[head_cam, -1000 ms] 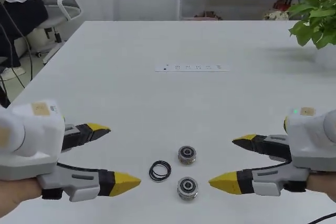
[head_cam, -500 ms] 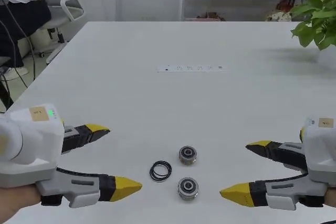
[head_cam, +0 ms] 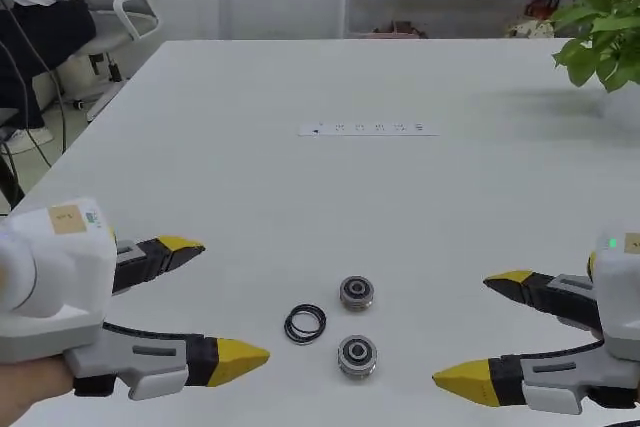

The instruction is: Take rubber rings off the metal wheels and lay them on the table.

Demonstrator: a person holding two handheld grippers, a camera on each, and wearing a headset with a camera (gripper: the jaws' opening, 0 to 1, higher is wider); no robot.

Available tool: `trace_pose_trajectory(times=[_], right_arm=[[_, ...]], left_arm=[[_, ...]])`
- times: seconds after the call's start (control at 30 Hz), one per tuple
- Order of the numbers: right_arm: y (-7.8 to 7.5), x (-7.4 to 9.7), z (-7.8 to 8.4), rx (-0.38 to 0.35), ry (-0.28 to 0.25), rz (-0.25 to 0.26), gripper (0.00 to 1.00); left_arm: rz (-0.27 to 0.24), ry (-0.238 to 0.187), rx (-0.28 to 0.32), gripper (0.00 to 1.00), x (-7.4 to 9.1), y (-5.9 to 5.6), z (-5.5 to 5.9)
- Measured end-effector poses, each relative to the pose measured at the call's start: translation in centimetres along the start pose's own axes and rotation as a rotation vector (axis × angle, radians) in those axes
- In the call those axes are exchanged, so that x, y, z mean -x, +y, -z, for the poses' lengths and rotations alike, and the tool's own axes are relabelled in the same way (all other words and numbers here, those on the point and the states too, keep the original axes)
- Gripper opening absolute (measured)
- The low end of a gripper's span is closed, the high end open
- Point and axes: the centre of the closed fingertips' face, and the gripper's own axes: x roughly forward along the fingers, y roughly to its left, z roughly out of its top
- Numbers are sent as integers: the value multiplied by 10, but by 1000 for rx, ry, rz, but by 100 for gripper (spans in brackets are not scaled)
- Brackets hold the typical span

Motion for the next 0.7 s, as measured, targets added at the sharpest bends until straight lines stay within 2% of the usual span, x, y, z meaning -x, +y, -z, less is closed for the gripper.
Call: trace_pose_trajectory(times=[0.23, 0.7], right_arm=[[-1, 4, 2, -10, -3, 12, 83], [-2, 3, 4, 3, 5, 23, 83]], left_arm=[[-2, 0, 11, 80, 1, 0, 2], [-6, -5, 16, 78, 3, 1, -1]])
